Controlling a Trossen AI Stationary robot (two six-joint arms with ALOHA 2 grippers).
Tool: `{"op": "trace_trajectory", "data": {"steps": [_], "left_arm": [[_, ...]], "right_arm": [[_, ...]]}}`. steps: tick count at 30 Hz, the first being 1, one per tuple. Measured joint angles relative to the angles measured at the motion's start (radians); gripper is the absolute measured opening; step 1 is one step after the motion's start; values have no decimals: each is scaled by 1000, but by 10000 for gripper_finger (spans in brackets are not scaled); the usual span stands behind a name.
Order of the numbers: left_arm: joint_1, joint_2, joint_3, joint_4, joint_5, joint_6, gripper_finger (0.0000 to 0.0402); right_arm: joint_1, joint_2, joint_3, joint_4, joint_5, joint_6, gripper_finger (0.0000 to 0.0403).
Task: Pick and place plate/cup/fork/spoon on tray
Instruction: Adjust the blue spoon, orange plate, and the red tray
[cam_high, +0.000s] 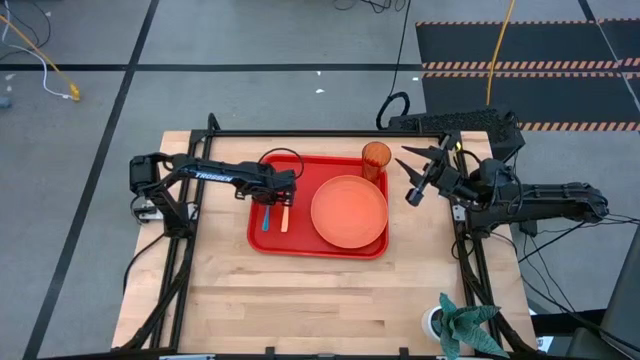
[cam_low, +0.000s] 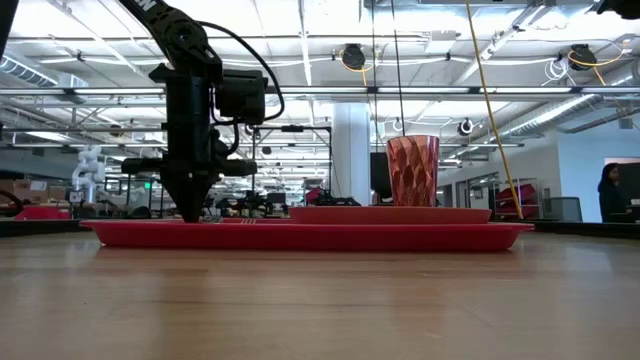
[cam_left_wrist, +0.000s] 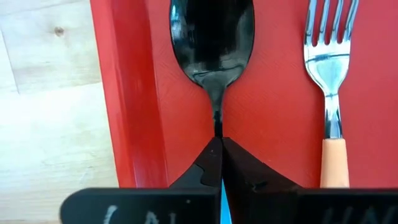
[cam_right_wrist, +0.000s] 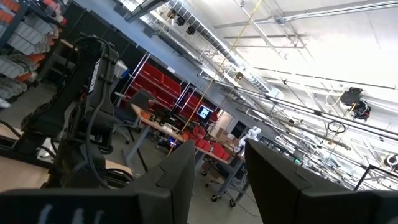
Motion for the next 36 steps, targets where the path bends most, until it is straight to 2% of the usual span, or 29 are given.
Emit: {"op": "trace_trajectory", "data": {"steps": [20, 29, 33, 36], "left_arm": [[-7, 0, 0, 0, 2, 35, 17], [-71, -48, 5, -9, 109, 167, 4], [-105, -122, 39, -27, 83, 176, 14], [-138, -191, 115, -119, -3, 184, 7]], "right_arm": [[0, 5, 0, 2, 0, 0, 137], [0, 14, 0, 3, 0, -7, 137], [0, 28, 0, 10, 0, -7, 137], [0, 44, 0, 25, 0, -8, 137]]}}
